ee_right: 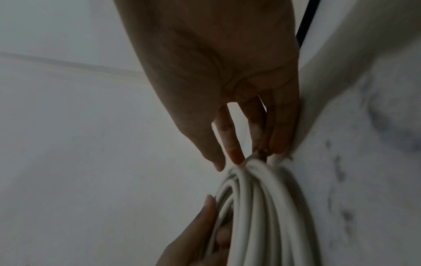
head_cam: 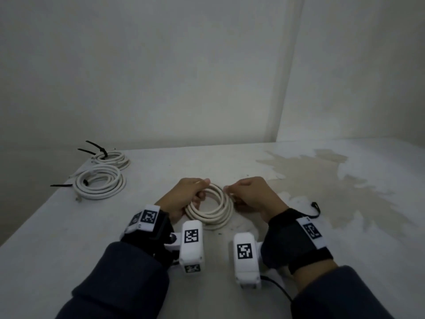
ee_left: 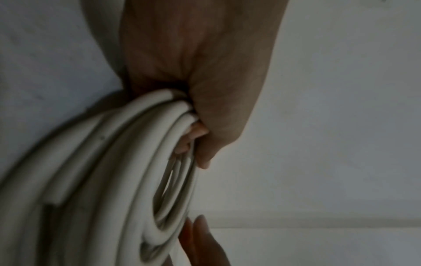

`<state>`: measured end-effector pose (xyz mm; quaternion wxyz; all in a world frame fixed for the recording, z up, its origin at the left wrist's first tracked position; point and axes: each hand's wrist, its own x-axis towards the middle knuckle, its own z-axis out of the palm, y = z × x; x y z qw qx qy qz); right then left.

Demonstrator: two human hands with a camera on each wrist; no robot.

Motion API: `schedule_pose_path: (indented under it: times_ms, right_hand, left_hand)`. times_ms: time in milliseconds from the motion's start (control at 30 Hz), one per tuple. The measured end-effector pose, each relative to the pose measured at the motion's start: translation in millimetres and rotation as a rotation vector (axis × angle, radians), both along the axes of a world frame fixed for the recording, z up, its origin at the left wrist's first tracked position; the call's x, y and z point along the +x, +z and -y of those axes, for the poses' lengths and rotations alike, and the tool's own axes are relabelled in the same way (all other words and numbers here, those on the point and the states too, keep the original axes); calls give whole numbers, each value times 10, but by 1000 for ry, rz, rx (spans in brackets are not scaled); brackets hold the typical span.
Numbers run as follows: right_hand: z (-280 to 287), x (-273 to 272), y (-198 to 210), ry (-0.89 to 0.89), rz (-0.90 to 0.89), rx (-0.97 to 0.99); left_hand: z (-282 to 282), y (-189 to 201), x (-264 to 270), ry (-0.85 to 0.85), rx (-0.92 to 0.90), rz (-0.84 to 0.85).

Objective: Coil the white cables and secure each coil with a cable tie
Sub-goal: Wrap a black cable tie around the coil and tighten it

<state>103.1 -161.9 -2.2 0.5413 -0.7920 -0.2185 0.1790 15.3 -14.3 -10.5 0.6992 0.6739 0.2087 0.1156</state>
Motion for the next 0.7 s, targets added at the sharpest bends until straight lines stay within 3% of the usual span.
schedule_pose_path:
  times_ms: [133,200,267,367,433,500,600,700]
  right_hand:
    - [271,183,131,-122,170,-138]
    - [447,285,156,-162,255,-349]
    - [568,343,131,-139,254,-551]
    - [595,335,141,-81,171,-558]
    - [547,301,165,-38,176,-442]
    - [474,195,230,-23,143,-138]
    - [359,-3,378,-5,11,345]
    - [248,-122,455,41,-182,599]
  left_hand:
    - [-1,-32,9,14,-9,10]
    - [-7,-45,10,17,-35,15]
    - [-20,-58,11,14,-55,23]
    - [-30,-69,11,12,-65,31]
    - [-22,-69,6,20,-72,39]
    - [-7,-53,-1,33,-80,48]
    - [18,-45,-35,70,-76,69]
    - [49,-42,-98,114,-39,97]
